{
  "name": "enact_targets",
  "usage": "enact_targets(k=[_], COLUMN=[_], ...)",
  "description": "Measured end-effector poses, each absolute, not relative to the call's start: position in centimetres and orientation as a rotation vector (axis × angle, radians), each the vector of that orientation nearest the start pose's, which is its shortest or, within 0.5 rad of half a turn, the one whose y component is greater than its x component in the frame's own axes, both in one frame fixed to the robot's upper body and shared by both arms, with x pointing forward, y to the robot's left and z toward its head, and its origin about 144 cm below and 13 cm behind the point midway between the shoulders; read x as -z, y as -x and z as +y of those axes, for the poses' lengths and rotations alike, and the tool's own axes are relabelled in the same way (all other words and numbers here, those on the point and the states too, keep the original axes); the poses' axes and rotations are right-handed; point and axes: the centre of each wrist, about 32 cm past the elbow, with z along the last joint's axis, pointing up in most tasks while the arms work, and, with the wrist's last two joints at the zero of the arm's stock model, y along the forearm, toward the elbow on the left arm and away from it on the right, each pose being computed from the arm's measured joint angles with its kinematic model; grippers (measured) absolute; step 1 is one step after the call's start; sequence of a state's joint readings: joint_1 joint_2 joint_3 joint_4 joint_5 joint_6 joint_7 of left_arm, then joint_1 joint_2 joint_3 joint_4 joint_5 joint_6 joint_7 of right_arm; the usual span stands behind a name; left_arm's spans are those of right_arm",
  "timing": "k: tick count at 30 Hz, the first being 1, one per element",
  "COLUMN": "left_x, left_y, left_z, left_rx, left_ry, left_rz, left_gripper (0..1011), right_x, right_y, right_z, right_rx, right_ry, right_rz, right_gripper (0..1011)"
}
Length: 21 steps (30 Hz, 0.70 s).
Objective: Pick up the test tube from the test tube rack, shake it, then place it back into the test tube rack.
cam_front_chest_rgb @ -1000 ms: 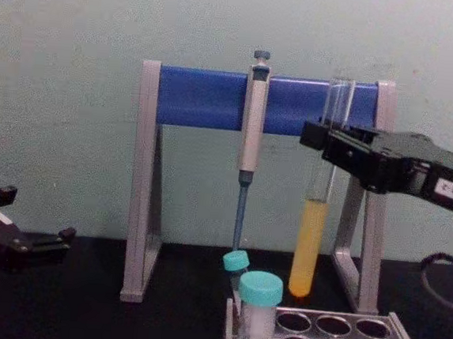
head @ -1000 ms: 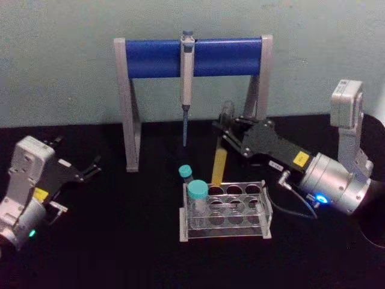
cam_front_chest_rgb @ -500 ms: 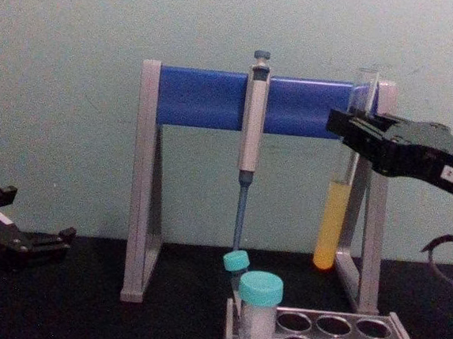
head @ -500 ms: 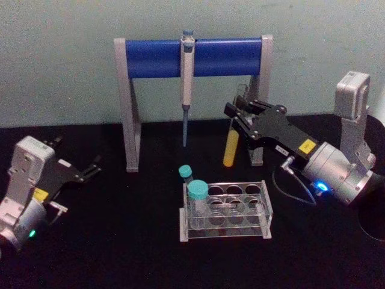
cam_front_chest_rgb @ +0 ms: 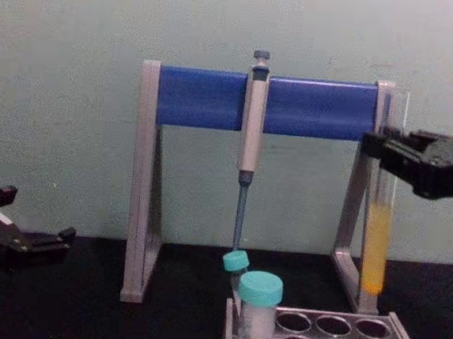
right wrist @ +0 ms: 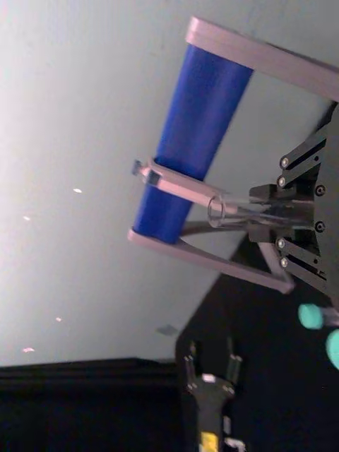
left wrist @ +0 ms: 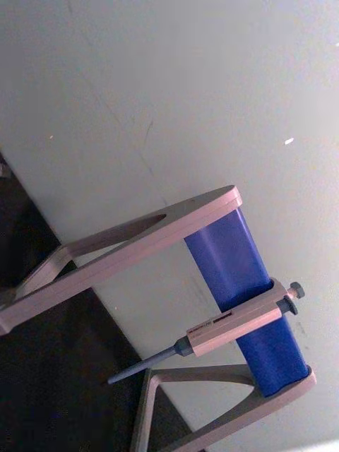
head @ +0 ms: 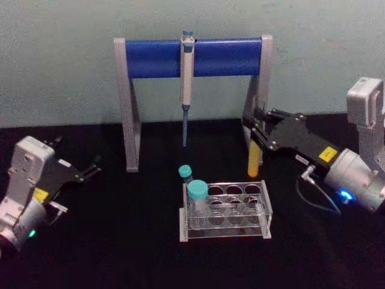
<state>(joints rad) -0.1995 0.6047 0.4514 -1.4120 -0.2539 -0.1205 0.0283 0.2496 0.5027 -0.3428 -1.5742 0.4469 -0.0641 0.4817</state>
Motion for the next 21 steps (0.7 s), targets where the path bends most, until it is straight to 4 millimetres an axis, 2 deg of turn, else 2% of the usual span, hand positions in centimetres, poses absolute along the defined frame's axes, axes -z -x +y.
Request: enact_targets(k=[5,10,21], left_x=[-114.0,-114.0,-114.0], left_y=[-48.9,-48.9,-48.9], left_z=[31.0,31.0,31.0], left_rx=[-1.248,-1.248,-1.248], left_ry=[-0.304,-0.304,-0.304], left_rz=[-0.285,-0.285,-0.285], left_gripper=[1001,1001,1001], right_x=[-121.7,-121.7,-120.9], right_y=[-49.9,-49.6,-51.6], right_z=[-27.6,-26.8,-25.0], right_rx=[0.735,0.66,0.643], right_ry=[0.024,0.003,-0.105], right_rz=[-0.156,-0.114,-0.109], right_gripper=[234,234,234])
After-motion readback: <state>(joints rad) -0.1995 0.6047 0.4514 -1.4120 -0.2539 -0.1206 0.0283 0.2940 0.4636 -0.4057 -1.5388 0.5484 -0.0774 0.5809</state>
